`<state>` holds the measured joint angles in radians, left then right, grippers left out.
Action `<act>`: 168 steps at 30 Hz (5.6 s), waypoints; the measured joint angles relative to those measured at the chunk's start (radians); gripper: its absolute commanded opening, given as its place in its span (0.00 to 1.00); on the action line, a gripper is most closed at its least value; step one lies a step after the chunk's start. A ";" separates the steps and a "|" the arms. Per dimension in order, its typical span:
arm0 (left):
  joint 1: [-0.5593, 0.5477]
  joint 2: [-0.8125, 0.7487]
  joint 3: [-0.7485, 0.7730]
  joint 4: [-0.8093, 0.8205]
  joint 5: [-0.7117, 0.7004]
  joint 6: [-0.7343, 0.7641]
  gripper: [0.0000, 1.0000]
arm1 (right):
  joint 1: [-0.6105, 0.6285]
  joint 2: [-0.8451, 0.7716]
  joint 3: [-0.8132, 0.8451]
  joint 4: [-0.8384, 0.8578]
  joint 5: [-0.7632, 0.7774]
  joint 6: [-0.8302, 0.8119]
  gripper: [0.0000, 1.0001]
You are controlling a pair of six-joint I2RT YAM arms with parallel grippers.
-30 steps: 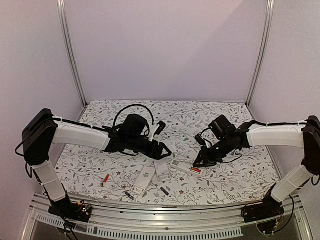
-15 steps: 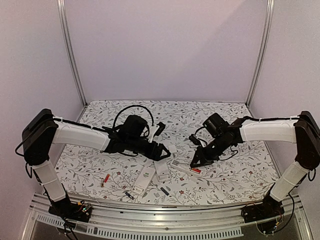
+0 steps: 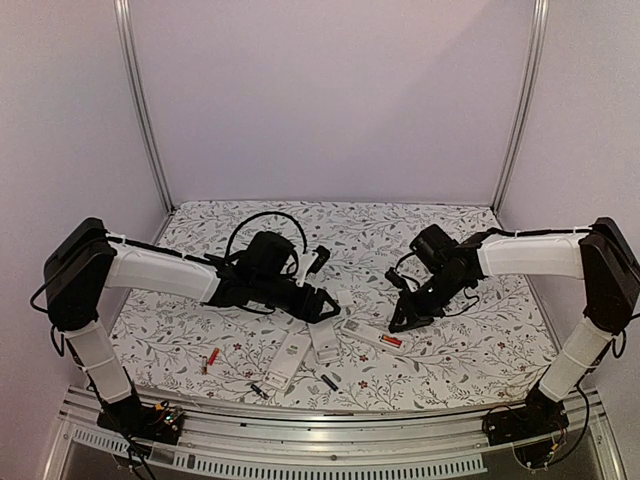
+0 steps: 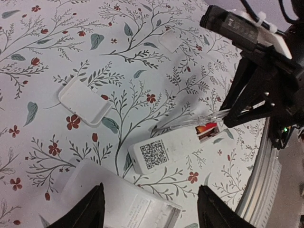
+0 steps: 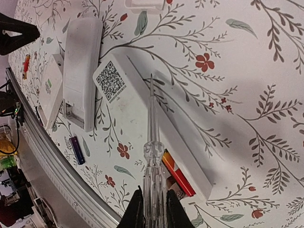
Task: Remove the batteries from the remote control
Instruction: Adjust the remote control without the battery cover at the center of the board, then hold the remote control without the battery cover at the center of the board, then remove the battery from the remote control without the battery cover, then place the screwdriver at the center of the board, then reset both arms
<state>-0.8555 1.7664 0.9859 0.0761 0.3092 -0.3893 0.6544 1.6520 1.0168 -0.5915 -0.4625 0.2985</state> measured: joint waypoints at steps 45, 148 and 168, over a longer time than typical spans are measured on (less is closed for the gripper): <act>-0.318 0.216 0.108 0.021 -0.411 0.194 0.67 | 0.078 -0.219 -0.056 -0.142 0.170 0.222 0.00; 0.342 -0.308 -0.179 0.084 -0.144 -0.035 0.79 | 0.015 -0.414 -0.542 0.390 0.682 0.605 0.95; 1.005 -0.535 -0.477 0.334 -0.212 0.027 0.94 | -0.699 -0.384 -0.386 0.657 0.633 0.112 0.99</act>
<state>0.1497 1.2316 0.5087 0.4099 0.0971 -0.3618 -0.0448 1.2678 0.6312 0.0658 0.1703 0.4103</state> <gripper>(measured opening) 0.900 0.989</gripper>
